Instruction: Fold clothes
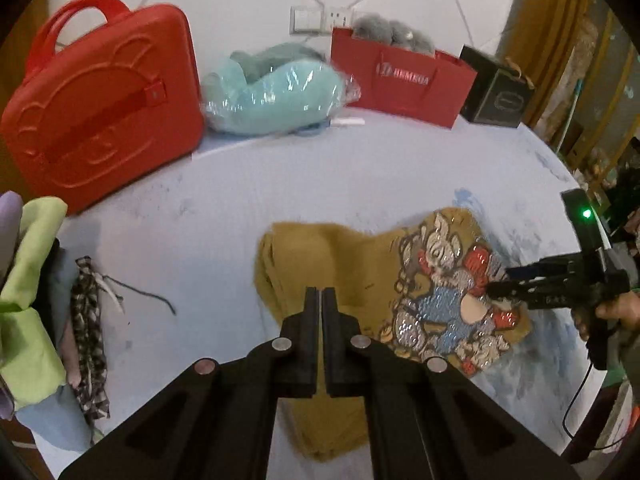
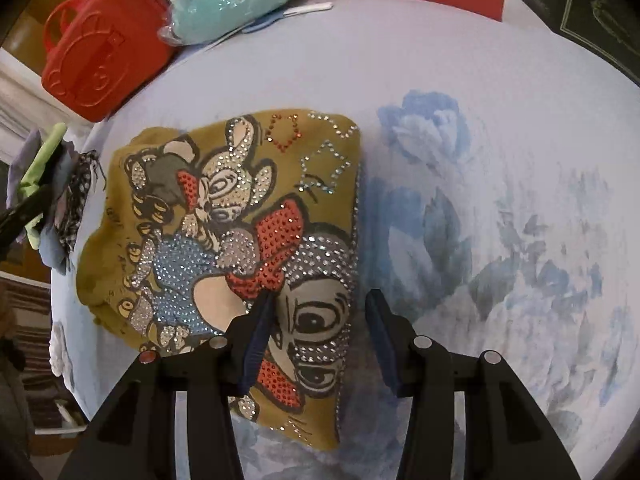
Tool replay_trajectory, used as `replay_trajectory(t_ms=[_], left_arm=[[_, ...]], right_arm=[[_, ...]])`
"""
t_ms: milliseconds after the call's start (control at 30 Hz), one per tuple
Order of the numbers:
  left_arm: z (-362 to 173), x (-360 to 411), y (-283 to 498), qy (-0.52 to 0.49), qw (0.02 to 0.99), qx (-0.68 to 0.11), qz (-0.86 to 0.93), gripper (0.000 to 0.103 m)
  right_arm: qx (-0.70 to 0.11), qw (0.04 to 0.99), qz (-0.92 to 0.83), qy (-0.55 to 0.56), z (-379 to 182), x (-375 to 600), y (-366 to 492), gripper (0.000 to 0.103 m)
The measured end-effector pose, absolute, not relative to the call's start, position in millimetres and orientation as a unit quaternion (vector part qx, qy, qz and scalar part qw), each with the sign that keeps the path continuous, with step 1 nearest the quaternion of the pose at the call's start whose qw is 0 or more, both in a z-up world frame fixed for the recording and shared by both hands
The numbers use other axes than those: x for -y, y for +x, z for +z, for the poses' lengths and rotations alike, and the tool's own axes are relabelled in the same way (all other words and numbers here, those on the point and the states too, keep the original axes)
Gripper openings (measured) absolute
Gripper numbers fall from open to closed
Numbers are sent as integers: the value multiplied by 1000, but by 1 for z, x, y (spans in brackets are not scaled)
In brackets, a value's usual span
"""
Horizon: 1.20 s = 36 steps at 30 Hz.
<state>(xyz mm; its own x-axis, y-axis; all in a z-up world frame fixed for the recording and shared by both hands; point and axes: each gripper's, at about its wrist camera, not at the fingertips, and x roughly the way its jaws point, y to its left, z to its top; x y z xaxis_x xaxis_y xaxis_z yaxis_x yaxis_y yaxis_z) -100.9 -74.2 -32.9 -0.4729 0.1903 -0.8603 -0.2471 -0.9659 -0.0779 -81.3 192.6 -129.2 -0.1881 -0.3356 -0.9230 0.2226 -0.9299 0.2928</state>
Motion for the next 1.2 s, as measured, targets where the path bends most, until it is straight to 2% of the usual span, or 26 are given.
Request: replay_trajectory(t_ms=[167,233,300,367,467,533,600,733,833,1067,1200], left_arm=[[-81,81,-130,-539,120,12,834,9],[-93,79,-136,-545,115,12,830,14],[-100,77,-138,-547,112,15,830,39],[-104,77,-139,-543,109,13,832,46],[-108,76,-141,-544,120,17,830,46],[-110,75,-140,-546,132,19,827,40],[-115,70,-139,-549,136,8,825,19],[-118,67,-140,-551,131,-6,824,6],[-96,74,-126,-530,130,3,838,5],[0,99,-55,-446,145,33,882,5],[22,100,-44,-435,159,45,885,5]], right_arm=[[43,191,-778,598,-120,-187,-74,47],[42,196,-779,594,-115,-184,-71,47],[40,201,-777,595,-112,-181,-69,48],[37,206,-777,593,-109,-179,-67,48],[37,206,-774,598,-112,-181,-67,48],[42,203,-771,602,-117,-182,-70,48],[42,203,-771,602,-119,-181,-71,48],[40,203,-772,601,-121,-178,-74,49],[42,203,-772,601,-121,-176,-75,49],[47,205,-773,598,-122,-178,-75,49],[50,205,-774,597,-122,-178,-75,49]])
